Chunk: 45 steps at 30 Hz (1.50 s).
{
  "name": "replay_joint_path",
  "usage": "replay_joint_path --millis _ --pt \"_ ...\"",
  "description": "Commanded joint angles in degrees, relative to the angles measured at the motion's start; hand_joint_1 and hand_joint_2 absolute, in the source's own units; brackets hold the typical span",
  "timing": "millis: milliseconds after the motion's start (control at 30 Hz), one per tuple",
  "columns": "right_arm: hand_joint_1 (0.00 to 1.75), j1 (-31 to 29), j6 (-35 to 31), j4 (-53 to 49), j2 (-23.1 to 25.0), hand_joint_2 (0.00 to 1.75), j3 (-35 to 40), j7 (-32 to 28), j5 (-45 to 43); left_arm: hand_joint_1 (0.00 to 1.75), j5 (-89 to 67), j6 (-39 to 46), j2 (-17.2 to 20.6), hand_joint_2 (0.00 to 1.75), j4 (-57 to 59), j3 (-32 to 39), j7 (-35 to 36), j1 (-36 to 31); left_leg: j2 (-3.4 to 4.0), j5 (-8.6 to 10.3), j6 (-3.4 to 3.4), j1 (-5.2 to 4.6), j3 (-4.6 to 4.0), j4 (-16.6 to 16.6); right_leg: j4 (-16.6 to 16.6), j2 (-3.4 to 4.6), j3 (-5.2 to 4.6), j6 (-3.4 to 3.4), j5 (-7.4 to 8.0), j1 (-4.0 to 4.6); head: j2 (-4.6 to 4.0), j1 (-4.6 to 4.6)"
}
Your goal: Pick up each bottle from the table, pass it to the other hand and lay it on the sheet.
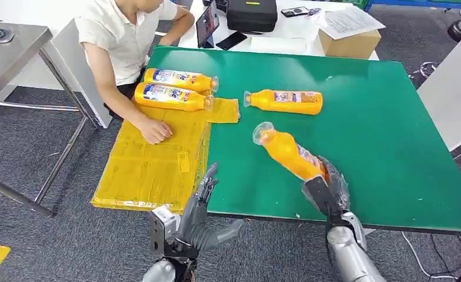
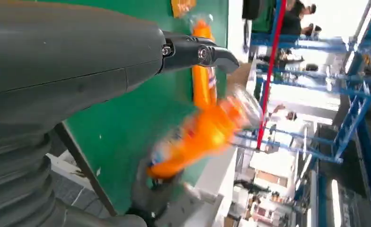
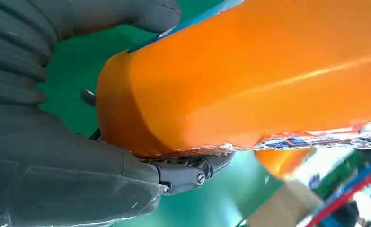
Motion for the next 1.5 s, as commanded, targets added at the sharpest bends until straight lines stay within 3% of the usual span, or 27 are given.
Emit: replay_joint_path --millis 33,233,433,600,1033,1200,1500 --pt "1.75 4.16 0.31 -10.86 3.84 1.75 -3.05 -0.46 -3.42 0.0 4.42 3.39 0.55 1.75 1.16 3.75 3.65 1.2 0.08 -0.09 -0.13 0.03 0.19 -0.06 -0.04 0.14 0.14 -0.13 -0.07 0.03 0.0 -0.02" --pt "1.75 4.93 2.52 -11.66 5.82 1.75 -0.27 -1.49 -4.75 0.0 7.98 2.45 0.39 1.75 2.16 4.16 5.35 0.69 0.12 -0.11 -0.16 0.04 0.07 -0.04 -0.01 0.18 -0.03 -0.16 -0.07 0.05 0.0 -0.02" --pt "1.75 5.08 4.38 -10.72 8.69 1.75 12.77 -2.59 -3.32 0.0 5.88 4.82 -1.03 1.75 6.92 1.24 4.69 -5.68 0.15 -0.05 -0.11 0.09 -0.07 -0.03 -0.01 0.18 -0.17 -0.12 0.0 0.09 0.0 0.0" --pt "1.75 6.83 1.74 -11.88 9.29 1.75 21.52 -4.72 -1.11 0.0 7.9 6.79 -2.28 1.75 7.0 1.3 3.09 -8.53 0.07 -0.07 -0.17 0.13 0.04 -0.02 -0.01 0.12 -0.06 -0.17 -0.06 0.12 0.0 0.0" --pt "1.75 5.56 3.94 -12.26 8.61 1.75 27.76 -2.83 -3.43 0.0 13.36 5.49 -1.9 1.75 4.21 2.28 4.83 -9.16 0.08 -0.04 -0.13 0.06 -0.16 -0.01 0.03 0.11 -0.25 -0.13 -0.04 0.06 0.0 0.0" --pt "1.75 4.08 4.93 -8.52 8.98 1.75 27.68 -2.86 -5.11 0.0 16.29 0.84 -0.9 1.75 1.45 -0.11 8.37 -8.47 0.1 -0.1 -0.18 0.09 -0.03 0.0 0.05 0.16 -0.14 -0.18 -0.09 0.08 0.0 0.0" --pt "1.75 3.75 4.97 -8.04 8.97 1.75 27.62 -2.92 -5.12 0.0 16.24 0.84 -0.81 1.75 1.4 -0.29 8.38 -8.19 0.06 -0.01 -0.09 0.06 -0.2 -0.04 -0.01 0.08 -0.27 -0.08 -0.02 0.04 0.0 0.02"
